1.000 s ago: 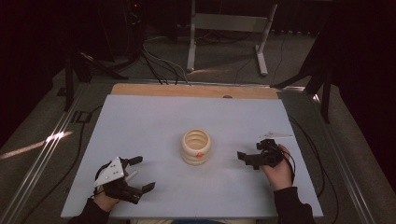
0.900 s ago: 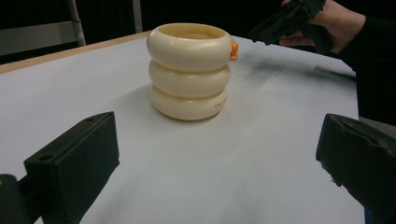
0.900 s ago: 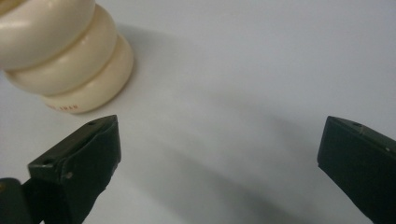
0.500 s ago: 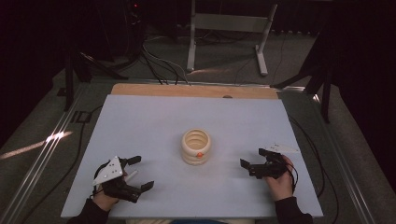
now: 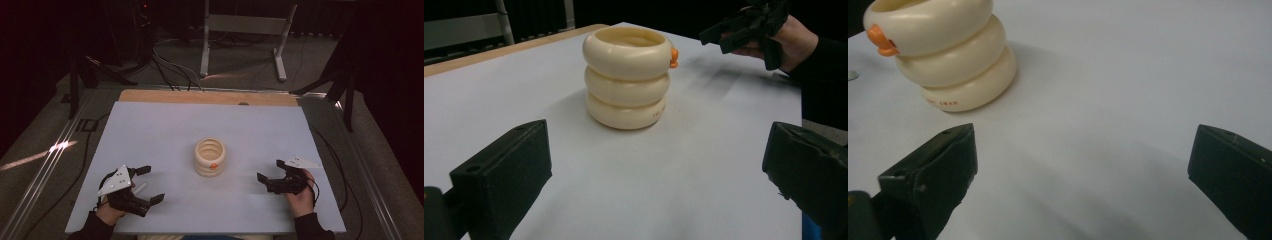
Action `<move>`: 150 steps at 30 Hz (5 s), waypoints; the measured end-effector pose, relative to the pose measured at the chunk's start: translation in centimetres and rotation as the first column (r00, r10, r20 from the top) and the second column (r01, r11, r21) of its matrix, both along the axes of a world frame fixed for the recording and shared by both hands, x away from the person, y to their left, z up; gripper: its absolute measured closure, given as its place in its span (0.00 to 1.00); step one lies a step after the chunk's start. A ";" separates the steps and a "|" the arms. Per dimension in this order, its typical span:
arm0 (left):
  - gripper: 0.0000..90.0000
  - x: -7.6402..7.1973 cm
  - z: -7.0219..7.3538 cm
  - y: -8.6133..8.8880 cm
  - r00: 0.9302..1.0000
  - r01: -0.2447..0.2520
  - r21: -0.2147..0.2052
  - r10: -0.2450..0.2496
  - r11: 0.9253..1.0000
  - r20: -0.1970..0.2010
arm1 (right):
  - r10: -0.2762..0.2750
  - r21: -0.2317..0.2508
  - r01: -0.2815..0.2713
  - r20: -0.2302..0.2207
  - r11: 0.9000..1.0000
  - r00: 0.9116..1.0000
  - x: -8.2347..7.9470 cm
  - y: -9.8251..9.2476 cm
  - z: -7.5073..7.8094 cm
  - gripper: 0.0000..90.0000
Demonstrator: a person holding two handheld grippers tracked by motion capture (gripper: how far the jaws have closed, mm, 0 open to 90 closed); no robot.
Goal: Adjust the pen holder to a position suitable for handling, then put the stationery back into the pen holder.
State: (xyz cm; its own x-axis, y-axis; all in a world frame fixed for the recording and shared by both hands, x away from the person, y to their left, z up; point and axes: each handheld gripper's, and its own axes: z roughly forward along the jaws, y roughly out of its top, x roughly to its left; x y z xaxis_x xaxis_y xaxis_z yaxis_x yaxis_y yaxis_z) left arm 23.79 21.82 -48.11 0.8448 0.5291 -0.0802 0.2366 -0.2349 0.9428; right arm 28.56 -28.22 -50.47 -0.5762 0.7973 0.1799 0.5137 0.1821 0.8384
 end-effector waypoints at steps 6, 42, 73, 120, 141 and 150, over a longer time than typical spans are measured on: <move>0.00 0.1 2.0 0.8 0.999 -0.032 0.040 0.032 0.999 -0.001 | 0.015 0.026 -0.016 0.038 1.000 0.999 -0.1 0.1 0.3 0.00; 0.00 0.1 2.1 2.3 0.944 -0.189 0.359 0.269 0.914 -0.190 | 0.019 0.118 -0.024 0.042 0.993 0.999 0.0 -0.3 0.6 0.00; 0.02 1.1 0.1 3.5 0.848 0.037 0.586 0.285 0.809 -0.447 | 0.032 0.121 -0.035 0.031 0.992 0.999 0.0 -0.2 0.5 0.00; 0.88 2.3 -0.5 1.8 0.820 0.238 0.789 0.319 0.566 -0.476 | 0.027 0.119 -0.030 0.027 0.992 0.999 0.1 -0.3 0.5 0.00; 0.89 3.2 1.8 3.4 0.854 0.095 0.628 0.261 0.772 -0.450 | 0.025 0.126 -0.029 0.030 0.992 0.999 0.1 -0.3 0.5 0.00; 0.89 4.0 2.5 2.4 0.877 0.061 0.575 0.231 0.816 -0.420 | 0.027 0.127 -0.030 0.031 0.991 0.999 0.0 -0.3 0.5 0.00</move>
